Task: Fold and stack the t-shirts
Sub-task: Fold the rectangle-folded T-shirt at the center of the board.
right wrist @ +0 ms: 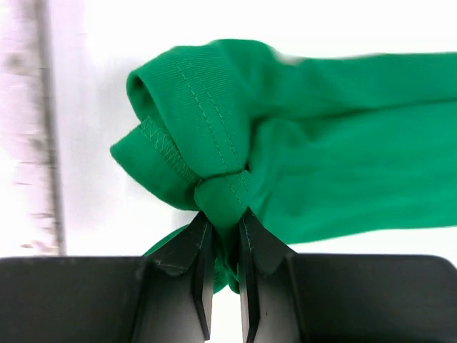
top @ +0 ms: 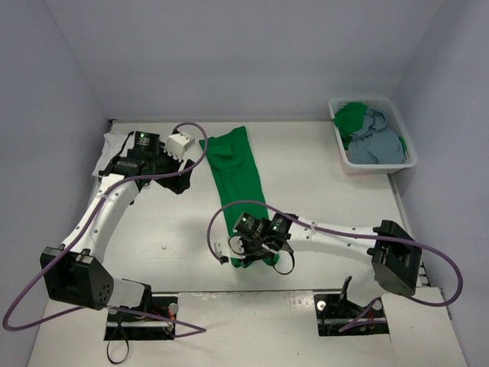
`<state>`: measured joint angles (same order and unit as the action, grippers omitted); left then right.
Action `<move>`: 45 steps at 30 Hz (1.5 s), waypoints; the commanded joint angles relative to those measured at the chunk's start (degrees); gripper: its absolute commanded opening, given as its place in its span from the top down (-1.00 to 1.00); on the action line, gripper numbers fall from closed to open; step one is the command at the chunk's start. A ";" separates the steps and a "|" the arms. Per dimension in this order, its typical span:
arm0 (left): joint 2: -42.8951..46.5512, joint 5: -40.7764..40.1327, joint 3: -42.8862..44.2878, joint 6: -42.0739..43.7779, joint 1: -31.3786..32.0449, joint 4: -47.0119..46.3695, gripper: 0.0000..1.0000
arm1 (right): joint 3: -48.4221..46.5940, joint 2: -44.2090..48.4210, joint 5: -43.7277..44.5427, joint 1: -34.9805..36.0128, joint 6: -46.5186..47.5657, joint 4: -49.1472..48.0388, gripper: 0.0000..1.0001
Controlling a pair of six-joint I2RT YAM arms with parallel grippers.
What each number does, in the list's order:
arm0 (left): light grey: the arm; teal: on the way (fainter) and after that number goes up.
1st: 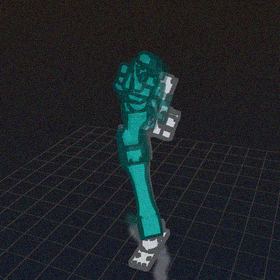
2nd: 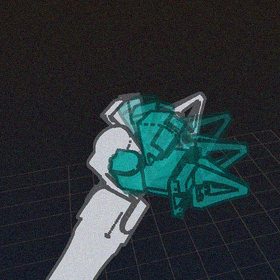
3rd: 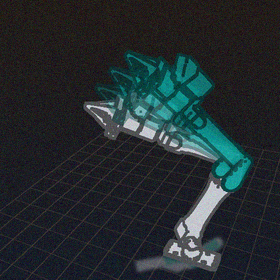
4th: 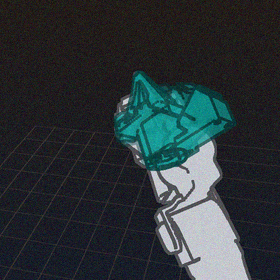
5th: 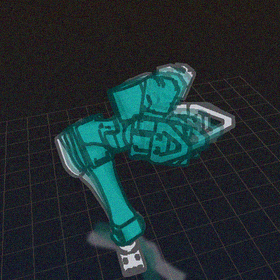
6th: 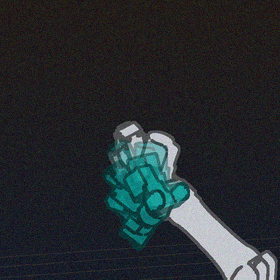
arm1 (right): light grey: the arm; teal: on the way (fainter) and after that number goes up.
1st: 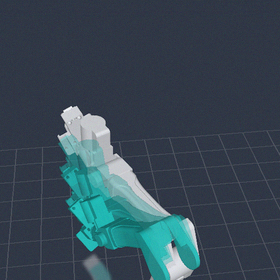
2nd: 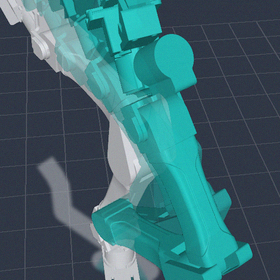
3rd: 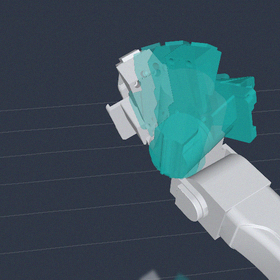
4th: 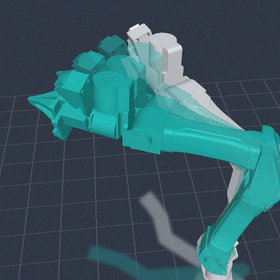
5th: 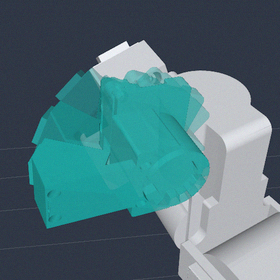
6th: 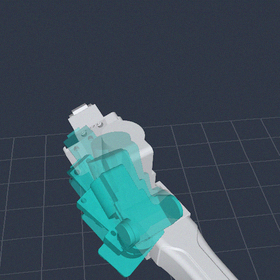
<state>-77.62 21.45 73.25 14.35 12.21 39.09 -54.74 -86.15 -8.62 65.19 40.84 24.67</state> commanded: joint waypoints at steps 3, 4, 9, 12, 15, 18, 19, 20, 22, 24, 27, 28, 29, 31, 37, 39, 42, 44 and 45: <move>0.63 1.84 0.49 -0.81 -0.78 -2.70 -0.36 | -6.25 0.11 -2.10 -6.99 6.35 0.65 1.00; 0.55 2.01 0.49 -0.81 -0.87 -2.79 -0.36 | -7.82 -0.16 -2.54 -8.22 7.05 0.65 1.00; 0.19 2.63 0.49 -1.08 -1.13 -3.06 -0.36 | -12.75 -3.41 -5.00 -13.94 10.84 0.65 1.00; -0.07 2.81 0.40 -1.17 -1.31 -3.14 -0.36 | -15.74 -5.95 -6.58 -15.96 12.07 0.56 1.00; -0.16 3.07 -0.13 -1.25 -1.40 -3.49 -0.36 | -19.17 -8.77 -8.07 -17.98 13.38 0.38 1.00; -0.07 3.33 -0.48 -1.25 -1.75 -3.76 -0.36 | -23.21 -11.67 -9.83 -20.35 14.26 0.47 1.00; -0.07 3.59 -0.57 -1.34 -1.84 -3.85 -0.36 | -25.22 -13.24 -10.27 -20.80 14.53 0.30 1.00; -0.07 3.68 -0.65 -1.43 -1.84 -3.85 -0.36 | -26.20 -13.95 -10.36 -21.24 14.71 0.38 1.00; -0.07 4.12 -0.74 -1.60 -1.92 -3.93 -0.36 | -28.04 -16.14 -10.97 -22.47 15.15 0.38 1.00; -0.25 4.30 -0.66 -1.69 -2.01 -3.93 -0.36 | -30.42 -17.38 -11.42 -23.52 15.50 0.30 1.00; -0.60 4.74 -0.13 -2.04 -2.10 -3.85 -0.36 | -34.19 -21.58 -12.46 -25.28 16.28 0.21 1.00; -0.60 4.83 -0.13 -2.04 -2.10 -3.85 -0.36 | -34.64 -21.60 -12.56 -25.29 16.29 0.21 1.00; -0.86 4.83 -0.04 -2.13 -2.10 -3.85 -0.36 | -35.17 -22.65 -12.91 -25.72 16.38 -0.05 1.00; -0.95 5.00 0.05 -2.31 -2.19 -3.93 -0.36 | -36.22 -23.88 -13.70 -26.16 16.38 -0.23 1.00; -0.78 5.18 -0.04 -2.57 -2.19 -3.93 -0.36 | -39.91 -28.54 -15.19 -27.22 16.03 -2.16 1.00; -0.69 5.27 -0.39 -2.75 -2.28 -4.11 -0.36 | -41.76 -30.65 -14.49 -27.31 16.11 -2.34 1.00; -0.33 5.88 -0.83 -3.10 -2.63 -4.55 -0.36 | -43.86 -32.67 -14.93 -28.01 16.20 -2.78 1.00; -0.25 5.97 -0.74 -3.19 -2.80 -4.46 -0.36 | -44.92 -34.08 -14.41 -28.27 16.29 -2.96 1.00; -0.33 6.14 -0.66 -3.27 -2.80 -4.29 -0.36 | -45.71 -34.52 -14.14 -28.36 16.38 -3.22 1.00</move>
<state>-79.18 25.98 71.44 11.90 9.98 37.23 -96.29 -120.88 -22.28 37.54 56.21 23.94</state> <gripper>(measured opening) 0.680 0.113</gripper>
